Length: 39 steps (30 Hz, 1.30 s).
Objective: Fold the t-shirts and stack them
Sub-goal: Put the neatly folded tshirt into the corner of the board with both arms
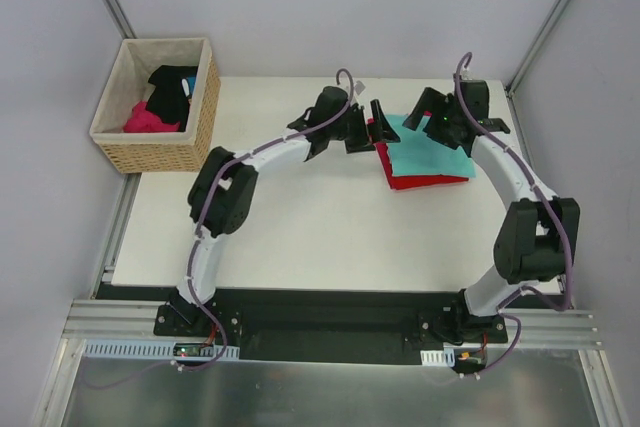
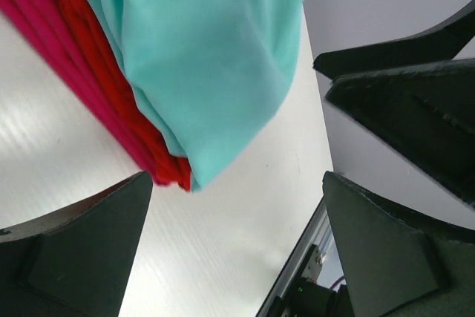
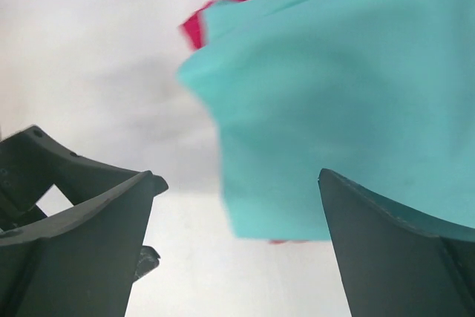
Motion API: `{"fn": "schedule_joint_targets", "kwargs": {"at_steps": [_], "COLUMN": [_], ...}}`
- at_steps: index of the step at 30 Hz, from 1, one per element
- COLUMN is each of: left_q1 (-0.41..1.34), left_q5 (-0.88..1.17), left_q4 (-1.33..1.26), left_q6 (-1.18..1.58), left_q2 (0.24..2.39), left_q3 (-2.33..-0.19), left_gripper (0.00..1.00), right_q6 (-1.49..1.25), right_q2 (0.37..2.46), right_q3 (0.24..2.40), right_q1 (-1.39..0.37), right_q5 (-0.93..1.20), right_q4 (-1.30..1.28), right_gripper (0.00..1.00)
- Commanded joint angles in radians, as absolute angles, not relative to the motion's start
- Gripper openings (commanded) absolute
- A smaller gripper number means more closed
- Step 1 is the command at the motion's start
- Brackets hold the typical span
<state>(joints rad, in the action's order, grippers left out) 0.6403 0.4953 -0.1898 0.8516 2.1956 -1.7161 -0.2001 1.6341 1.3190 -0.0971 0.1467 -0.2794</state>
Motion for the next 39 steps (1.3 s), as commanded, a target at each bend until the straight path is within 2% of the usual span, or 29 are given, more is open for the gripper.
{"fn": "schedule_joint_targets", "kwargs": {"at_steps": [1, 6, 12, 15, 21, 27, 39], "left_q1": [0.637, 0.635, 0.644, 0.647, 0.650, 0.652, 0.652], "left_q5": [0.391, 0.295, 0.112, 0.081, 0.017, 0.005, -0.029], "left_q4": [-0.022, 0.092, 0.107, 0.135, 0.224, 0.287, 0.305], "left_q6": [0.697, 0.611, 0.583, 0.586, 0.611, 0.623, 0.634], "left_q2": [1.878, 1.671, 1.304, 1.096, 0.826, 0.721, 0.700], "left_q3": [-1.553, -1.277, -0.920, -0.812, -0.671, -0.647, -0.660], "left_gripper": [0.99, 0.99, 0.99, 0.99, 0.99, 0.99, 0.99], "right_q6": [-0.126, -0.095, -0.092, -0.092, -0.115, -0.132, -0.135], "right_q2": [1.490, 1.306, 1.088, 0.965, 0.815, 0.769, 0.790], "right_q3": [1.350, 1.235, 1.028, 0.947, 0.842, 0.816, 0.821], "right_q1": [-0.196, -0.293, -0.391, -0.442, -0.521, -0.549, -0.586], "right_q5": [0.089, 0.055, 0.026, -0.030, -0.083, -0.109, -0.130], "right_q4": [-0.397, -0.416, -0.394, -0.393, -0.408, -0.430, -0.414], "right_gripper": [0.96, 0.96, 0.96, 0.96, 0.96, 0.96, 0.96]}}
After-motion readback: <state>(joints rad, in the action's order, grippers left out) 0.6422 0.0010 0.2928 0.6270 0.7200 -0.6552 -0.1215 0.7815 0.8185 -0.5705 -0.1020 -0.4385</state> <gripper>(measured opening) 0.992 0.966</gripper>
